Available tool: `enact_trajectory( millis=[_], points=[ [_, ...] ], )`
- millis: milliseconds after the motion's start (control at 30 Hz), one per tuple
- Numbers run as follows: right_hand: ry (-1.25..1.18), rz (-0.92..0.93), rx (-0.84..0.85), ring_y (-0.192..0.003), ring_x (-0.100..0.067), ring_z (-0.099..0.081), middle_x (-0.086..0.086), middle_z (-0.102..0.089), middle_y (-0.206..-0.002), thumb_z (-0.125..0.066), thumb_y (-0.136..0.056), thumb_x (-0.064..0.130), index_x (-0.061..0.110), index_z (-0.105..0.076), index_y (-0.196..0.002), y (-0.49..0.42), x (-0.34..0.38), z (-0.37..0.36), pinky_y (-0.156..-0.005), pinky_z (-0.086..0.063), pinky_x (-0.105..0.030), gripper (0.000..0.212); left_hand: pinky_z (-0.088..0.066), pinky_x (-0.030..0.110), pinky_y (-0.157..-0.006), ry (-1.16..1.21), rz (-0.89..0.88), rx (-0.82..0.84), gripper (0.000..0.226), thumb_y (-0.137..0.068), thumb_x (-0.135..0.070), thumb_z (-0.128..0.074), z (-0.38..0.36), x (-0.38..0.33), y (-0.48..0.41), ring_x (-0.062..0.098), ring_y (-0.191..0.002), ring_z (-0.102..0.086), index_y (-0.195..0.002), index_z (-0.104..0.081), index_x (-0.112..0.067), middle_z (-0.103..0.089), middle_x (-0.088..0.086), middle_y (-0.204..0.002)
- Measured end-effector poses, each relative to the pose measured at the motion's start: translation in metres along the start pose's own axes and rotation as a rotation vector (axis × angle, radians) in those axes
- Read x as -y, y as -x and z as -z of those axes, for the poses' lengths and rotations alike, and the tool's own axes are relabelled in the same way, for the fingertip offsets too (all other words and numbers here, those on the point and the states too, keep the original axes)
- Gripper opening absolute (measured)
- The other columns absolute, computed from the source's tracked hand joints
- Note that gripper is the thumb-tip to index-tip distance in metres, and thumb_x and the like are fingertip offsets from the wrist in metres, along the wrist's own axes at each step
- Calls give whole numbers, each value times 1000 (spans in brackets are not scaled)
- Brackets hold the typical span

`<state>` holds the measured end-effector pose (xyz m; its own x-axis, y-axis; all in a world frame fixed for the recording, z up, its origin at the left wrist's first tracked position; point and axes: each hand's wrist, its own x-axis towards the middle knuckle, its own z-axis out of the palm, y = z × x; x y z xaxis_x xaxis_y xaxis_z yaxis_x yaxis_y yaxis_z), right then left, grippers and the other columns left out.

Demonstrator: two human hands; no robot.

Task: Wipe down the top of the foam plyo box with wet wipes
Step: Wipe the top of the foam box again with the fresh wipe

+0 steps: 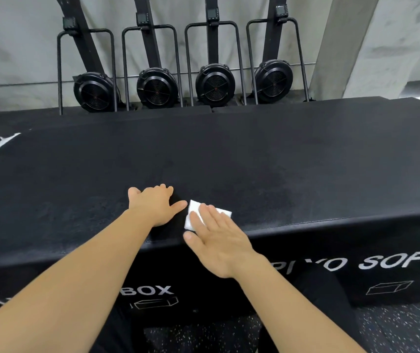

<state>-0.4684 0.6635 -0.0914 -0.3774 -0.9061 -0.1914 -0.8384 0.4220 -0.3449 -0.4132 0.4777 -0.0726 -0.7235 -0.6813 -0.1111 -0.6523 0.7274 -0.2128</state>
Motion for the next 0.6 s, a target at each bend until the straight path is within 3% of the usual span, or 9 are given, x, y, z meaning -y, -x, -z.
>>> enact_trajectory(
  millis=[333, 600],
  points=[
    [148, -199, -137, -152, -17, 16, 1, 12, -166, -8, -103, 45, 23, 1, -159, 55, -101, 20, -123, 3, -33, 61, -25, 37, -95, 18, 8, 35, 67, -93, -69, -20, 2, 0, -1, 15, -120, -52, -141, -42, -28, -44, -7, -145],
    [47, -273, -198, -151, -22, 17, -6, 12, -166, -13, -102, 55, 16, 0, -159, 43, -70, 4, -123, 4, -39, 70, -24, 38, -99, 30, 12, 34, 67, -93, -69, -20, 0, -1, -2, 15, -125, -49, -141, -41, -28, -43, -6, -145]
  ],
)
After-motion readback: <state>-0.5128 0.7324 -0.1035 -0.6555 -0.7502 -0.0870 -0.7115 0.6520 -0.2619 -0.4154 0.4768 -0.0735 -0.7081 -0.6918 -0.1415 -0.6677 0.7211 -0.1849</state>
